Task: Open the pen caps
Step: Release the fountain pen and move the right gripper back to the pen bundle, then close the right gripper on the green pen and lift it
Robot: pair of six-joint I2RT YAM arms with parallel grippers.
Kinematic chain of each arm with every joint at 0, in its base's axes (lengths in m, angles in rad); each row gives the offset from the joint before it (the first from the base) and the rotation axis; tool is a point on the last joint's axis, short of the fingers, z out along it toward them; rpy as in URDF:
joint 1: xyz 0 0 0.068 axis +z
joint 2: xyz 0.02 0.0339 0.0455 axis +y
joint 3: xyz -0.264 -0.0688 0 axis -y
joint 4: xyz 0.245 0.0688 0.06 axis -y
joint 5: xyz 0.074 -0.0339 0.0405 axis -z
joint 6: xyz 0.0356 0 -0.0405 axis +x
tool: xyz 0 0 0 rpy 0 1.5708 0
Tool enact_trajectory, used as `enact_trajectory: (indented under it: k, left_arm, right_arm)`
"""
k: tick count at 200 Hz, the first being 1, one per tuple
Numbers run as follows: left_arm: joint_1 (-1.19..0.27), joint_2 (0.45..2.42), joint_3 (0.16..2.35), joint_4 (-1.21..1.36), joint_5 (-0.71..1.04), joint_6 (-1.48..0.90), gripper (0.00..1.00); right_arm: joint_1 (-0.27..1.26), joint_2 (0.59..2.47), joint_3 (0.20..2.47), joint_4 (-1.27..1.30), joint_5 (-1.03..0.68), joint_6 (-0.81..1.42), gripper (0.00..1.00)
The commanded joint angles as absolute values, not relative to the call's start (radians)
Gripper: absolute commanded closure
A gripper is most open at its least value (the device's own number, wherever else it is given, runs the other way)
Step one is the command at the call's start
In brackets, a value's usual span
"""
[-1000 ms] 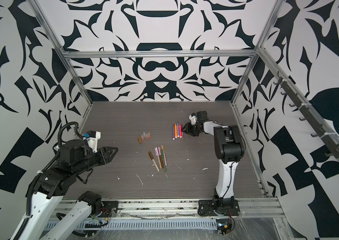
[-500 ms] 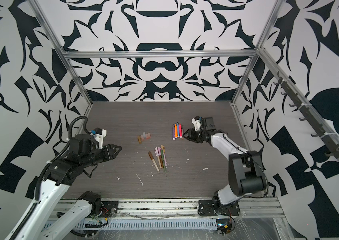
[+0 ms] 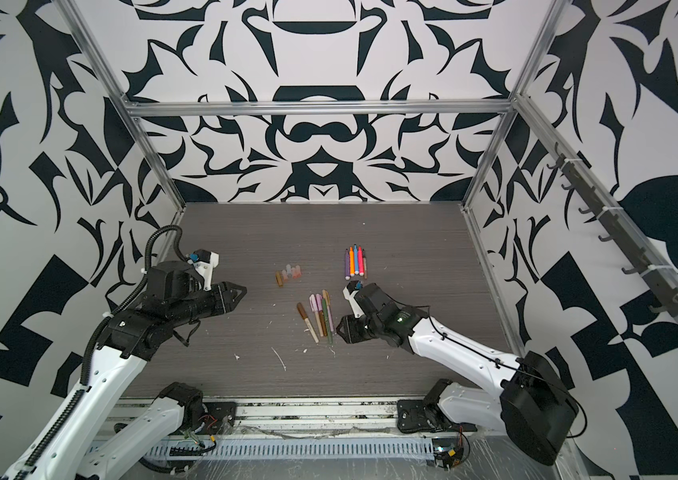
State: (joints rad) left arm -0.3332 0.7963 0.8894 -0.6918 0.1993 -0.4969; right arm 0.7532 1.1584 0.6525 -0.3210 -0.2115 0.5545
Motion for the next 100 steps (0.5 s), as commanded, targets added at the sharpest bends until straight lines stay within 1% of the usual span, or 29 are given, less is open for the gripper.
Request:
enact_trajectory:
  k: [1, 38, 50, 74, 100]
  left_arm:
    - [-0.33, 0.77, 0.865, -0.676, 0.215, -0.482, 0.65]
    - [-0.33, 0.77, 0.864, -0.672, 0.217, -0.494, 0.63]
    - [-0.33, 0.768, 0.864, -0.67, 0.22, -0.497, 0.56]
    - [-0.33, 0.742, 0.856, -0.658, 0.251, -0.5, 0.57]
    - [-0.329, 0.706, 0.84, -0.636, 0.271, -0.506, 0.58]
  right_arm:
    - [0.783, 1.174, 0.667, -0.36, -0.085, 0.563, 0.59]
    - [0.829, 1.256, 0.682, -0.333, -0.042, 0.569, 0.59]
    - [0.835, 1.285, 0.696, -0.325, -0.038, 0.562, 0.59]
    - [0.847, 1.354, 0.73, -0.295, -0.047, 0.563, 0.61]
    - [0.892, 1.438, 0.783, -0.279, -0.035, 0.565, 0.66]
